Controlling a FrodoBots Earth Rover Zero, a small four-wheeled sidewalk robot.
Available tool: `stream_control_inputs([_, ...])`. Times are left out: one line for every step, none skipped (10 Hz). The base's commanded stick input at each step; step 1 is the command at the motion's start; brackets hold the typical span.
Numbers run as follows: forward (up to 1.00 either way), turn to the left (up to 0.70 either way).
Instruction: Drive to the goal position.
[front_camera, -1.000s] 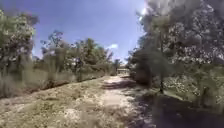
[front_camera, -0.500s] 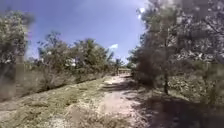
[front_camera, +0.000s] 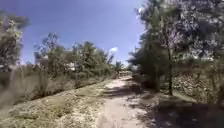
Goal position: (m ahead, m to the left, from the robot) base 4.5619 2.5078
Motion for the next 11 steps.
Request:
stream_control_inputs([0.7,0.0])
stream_control_inputs([0.7,0.0])
stream_control_inputs([0.7,0.0])
stream_control_inputs([0.7,0.0])
stream_control_inputs([0.7,0.0])
stream_control_inputs([0.7,0.0])
stream_control_inputs([0.7,0.0])
stream_control_inputs([0.7,0.02])
stream_control_inputs([0.7,0.05])
stream_control_inputs([0.7,0.23])
stream_control_inputs([0.7,0.35])
